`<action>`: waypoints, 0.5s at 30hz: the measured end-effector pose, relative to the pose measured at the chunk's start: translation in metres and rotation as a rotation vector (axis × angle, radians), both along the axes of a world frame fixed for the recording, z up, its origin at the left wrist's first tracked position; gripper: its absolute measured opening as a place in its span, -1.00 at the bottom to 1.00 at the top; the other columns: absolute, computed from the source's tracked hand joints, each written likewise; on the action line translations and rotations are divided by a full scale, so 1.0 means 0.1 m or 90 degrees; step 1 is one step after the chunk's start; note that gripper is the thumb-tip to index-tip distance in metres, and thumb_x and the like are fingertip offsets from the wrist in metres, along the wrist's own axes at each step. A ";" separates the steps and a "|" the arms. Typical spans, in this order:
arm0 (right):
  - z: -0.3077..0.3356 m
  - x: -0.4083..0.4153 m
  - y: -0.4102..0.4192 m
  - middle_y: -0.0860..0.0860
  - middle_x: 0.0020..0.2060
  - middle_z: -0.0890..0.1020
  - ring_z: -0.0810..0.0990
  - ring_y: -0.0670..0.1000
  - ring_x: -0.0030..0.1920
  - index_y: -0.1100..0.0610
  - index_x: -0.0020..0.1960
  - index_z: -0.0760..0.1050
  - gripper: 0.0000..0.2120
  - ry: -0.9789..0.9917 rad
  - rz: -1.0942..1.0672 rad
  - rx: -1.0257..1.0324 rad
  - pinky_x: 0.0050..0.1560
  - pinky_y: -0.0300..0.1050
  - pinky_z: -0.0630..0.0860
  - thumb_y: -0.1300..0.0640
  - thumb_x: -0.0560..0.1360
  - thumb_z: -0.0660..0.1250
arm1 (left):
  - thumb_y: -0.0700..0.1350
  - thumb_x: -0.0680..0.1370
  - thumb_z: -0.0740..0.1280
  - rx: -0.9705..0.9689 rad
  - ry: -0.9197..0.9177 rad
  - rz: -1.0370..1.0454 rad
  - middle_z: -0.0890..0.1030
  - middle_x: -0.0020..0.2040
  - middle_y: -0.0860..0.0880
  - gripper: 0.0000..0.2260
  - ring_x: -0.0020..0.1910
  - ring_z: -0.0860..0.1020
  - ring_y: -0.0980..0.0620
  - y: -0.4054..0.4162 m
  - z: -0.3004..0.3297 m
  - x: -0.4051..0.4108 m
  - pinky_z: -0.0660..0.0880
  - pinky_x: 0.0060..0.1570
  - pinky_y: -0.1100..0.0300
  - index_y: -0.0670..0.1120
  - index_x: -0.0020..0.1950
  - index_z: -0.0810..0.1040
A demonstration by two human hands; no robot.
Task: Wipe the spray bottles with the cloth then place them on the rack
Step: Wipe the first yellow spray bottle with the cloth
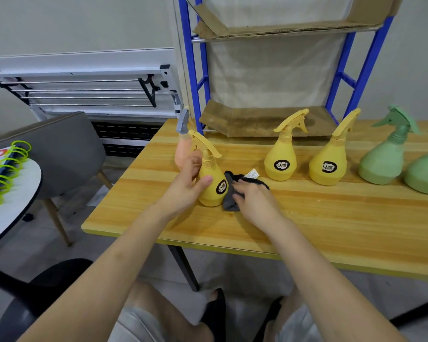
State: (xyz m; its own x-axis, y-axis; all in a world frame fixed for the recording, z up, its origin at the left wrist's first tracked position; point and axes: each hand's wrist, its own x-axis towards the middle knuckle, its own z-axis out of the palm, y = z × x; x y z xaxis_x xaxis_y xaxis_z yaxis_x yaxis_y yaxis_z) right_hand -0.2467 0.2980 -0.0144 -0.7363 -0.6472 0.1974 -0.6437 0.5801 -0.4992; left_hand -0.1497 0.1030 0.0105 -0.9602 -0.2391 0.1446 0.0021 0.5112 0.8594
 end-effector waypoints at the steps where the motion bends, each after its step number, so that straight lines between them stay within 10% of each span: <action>1: -0.01 0.01 0.01 -0.04 0.39 0.56 0.38 -0.02 0.51 0.06 0.25 0.63 -0.75 0.002 0.002 0.001 0.37 -0.08 0.39 0.16 0.62 0.29 | 0.22 0.59 0.32 -0.031 0.010 0.027 0.47 0.46 0.00 -0.42 0.45 0.43 0.09 0.04 -0.02 0.01 0.40 0.44 -0.09 -0.01 0.50 0.26; 7: -0.03 0.17 0.07 -0.04 0.42 0.53 0.37 -0.03 0.51 0.11 0.22 0.61 -0.79 0.038 0.015 0.009 0.37 -0.10 0.38 0.11 0.64 0.30 | 0.16 0.59 0.35 -0.131 0.132 0.274 0.48 0.29 0.08 -0.55 0.26 0.47 0.08 0.33 -0.11 0.00 0.50 0.22 0.06 0.02 0.43 0.45; 15: -0.04 0.34 0.06 -0.04 0.34 0.60 0.40 -0.05 0.48 0.11 0.23 0.62 -0.78 0.054 -0.016 -0.004 0.39 -0.12 0.35 0.12 0.64 0.30 | 0.21 0.58 0.36 -0.161 0.116 0.231 0.61 0.08 0.14 -0.68 0.07 0.56 0.11 0.34 0.00 -0.06 0.52 0.00 0.12 0.07 0.24 0.53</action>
State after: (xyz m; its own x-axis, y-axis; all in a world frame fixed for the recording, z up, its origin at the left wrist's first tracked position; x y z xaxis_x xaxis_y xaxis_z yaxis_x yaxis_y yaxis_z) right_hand -0.2125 0.3036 -0.0181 -0.7326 -0.6278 0.2631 -0.6691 0.5933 -0.4475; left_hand -0.1555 0.1368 0.0102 -0.7742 -0.4902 0.4004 -0.0762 0.7001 0.7099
